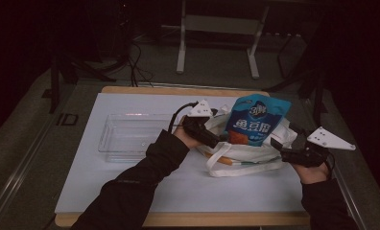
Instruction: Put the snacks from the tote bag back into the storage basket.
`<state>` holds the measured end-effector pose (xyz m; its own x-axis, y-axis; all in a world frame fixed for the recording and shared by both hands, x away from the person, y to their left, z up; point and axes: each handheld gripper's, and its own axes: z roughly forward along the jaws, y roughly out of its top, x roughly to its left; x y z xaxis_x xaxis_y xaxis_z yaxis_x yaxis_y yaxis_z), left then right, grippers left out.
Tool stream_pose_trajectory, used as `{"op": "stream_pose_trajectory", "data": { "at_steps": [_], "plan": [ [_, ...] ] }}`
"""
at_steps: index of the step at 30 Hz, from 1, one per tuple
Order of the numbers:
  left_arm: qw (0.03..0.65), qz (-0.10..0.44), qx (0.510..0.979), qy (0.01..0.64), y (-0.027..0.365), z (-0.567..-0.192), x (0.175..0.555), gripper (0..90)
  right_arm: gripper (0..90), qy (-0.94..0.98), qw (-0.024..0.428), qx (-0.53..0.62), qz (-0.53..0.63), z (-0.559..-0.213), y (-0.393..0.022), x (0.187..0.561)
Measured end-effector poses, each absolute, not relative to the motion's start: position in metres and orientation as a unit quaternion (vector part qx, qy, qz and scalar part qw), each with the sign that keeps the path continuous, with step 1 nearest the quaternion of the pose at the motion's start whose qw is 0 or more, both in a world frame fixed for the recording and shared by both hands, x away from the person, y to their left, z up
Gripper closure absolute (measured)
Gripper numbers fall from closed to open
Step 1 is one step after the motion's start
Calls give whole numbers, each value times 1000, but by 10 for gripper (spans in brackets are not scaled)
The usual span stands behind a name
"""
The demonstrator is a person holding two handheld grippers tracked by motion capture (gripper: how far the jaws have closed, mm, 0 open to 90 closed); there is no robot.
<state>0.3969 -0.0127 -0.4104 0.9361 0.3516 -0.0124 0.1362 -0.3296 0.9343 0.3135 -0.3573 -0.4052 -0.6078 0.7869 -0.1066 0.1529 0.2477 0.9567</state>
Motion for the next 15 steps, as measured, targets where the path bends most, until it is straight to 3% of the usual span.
{"op": "stream_pose_trajectory", "data": {
  "at_steps": [15],
  "plan": [
    [548,90,817,157,-41,-411,429,28,147,740,264,338,519,-419,-360,362]
  ]
}}
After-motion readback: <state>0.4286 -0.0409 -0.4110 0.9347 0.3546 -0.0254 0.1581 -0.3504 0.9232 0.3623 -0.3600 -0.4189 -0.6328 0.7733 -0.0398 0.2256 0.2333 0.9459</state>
